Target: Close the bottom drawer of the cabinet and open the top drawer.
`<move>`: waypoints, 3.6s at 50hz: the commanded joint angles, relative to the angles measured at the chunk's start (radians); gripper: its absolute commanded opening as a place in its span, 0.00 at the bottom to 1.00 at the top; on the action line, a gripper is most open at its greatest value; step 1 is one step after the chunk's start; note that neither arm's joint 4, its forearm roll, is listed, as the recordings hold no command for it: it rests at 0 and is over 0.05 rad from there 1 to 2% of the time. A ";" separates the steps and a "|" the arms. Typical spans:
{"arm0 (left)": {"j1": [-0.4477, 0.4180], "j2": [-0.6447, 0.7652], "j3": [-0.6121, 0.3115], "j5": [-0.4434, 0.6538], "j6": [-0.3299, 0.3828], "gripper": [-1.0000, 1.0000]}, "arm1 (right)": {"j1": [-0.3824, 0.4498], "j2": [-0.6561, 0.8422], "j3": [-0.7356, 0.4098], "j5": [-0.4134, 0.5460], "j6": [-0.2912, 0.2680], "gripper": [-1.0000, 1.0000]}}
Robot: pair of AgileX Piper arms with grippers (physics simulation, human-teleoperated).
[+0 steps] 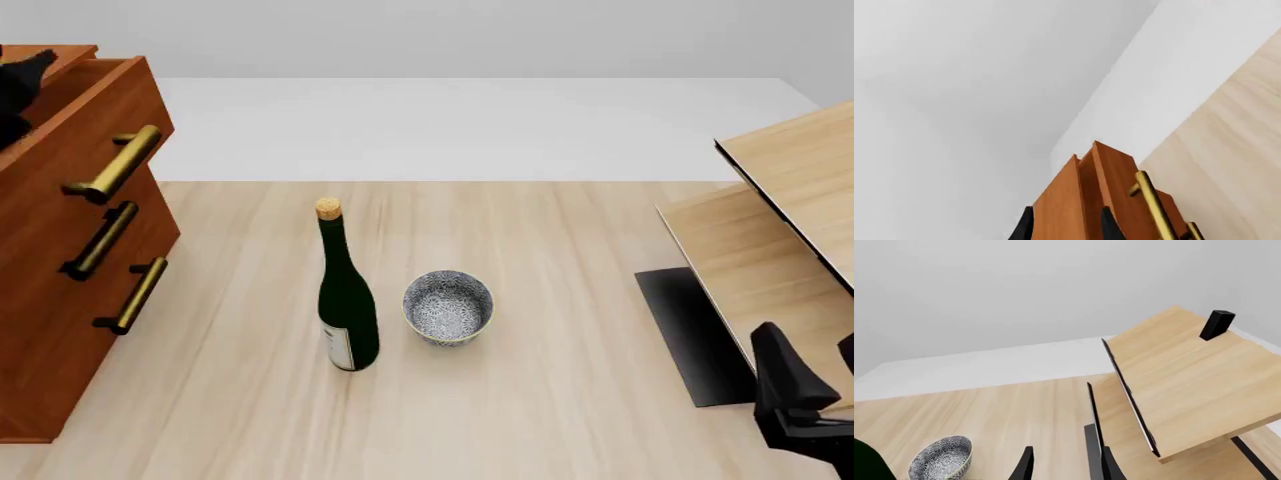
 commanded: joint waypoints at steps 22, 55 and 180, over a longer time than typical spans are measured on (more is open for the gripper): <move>-0.013 0.205 -0.343 0.399 -0.771 1.00 | 0.023 -0.070 -0.001 0.065 -0.026 1.00; 0.081 0.174 -0.171 0.377 -0.858 1.00 | 0.026 -0.082 -0.002 0.076 -0.029 1.00; -0.136 0.273 0.029 0.185 -1.078 1.00 | 0.023 -0.069 -0.002 0.066 -0.022 1.00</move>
